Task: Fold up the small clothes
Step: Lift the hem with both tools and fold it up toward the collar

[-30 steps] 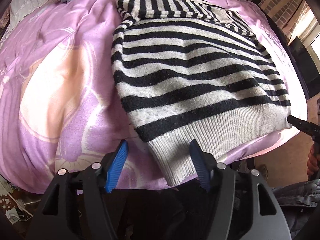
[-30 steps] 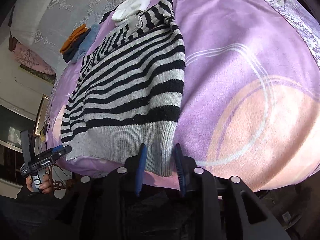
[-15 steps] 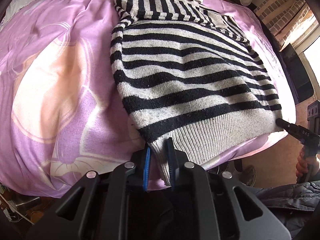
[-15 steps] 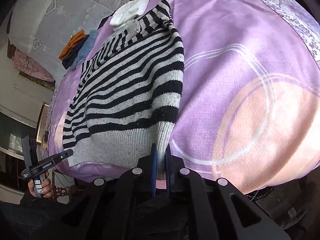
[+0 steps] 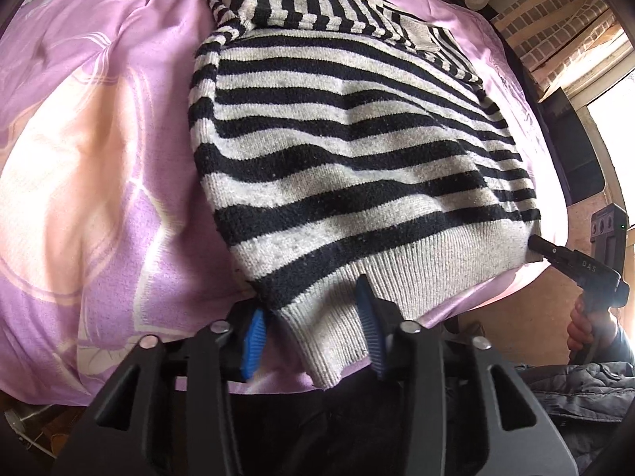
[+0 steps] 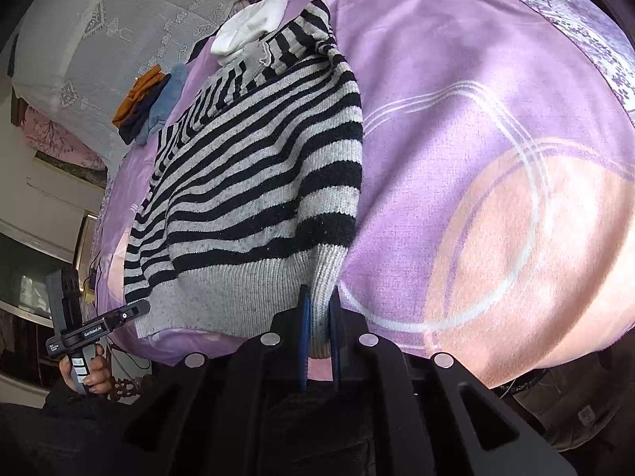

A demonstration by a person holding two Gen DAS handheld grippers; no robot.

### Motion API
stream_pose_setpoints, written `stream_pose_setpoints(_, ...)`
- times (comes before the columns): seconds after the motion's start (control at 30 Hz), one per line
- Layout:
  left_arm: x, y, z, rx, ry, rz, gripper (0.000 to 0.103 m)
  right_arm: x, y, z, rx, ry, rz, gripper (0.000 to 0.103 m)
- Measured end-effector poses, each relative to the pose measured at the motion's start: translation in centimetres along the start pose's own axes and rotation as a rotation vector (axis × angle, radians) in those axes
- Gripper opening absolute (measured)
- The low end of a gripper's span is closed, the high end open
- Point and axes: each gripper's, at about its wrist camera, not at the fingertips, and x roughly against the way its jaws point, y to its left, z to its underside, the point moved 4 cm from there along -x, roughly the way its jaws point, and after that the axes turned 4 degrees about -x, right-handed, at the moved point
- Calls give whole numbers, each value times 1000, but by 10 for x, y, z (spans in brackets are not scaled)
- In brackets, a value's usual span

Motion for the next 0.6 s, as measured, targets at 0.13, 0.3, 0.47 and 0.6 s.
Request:
stream_pose_setpoints(0.13,4,3,1,-1,10,-20,24,-11,-4,-5,-2,64,-6,9)
stream_pose_setpoints(0.3,-2,-6,1,-70,31,-91,32,-17,-5,-6,-9,93,1,9)
stream_pose_setpoints(0.47,-8,-10,3,-86,37,-69,55,-17,-7,-5,-22,85,6,8)
stream_pose_setpoints(0.6,-12,-19,3,-137,44,-70,67,-16,-7,-4,-17,76,17,8)
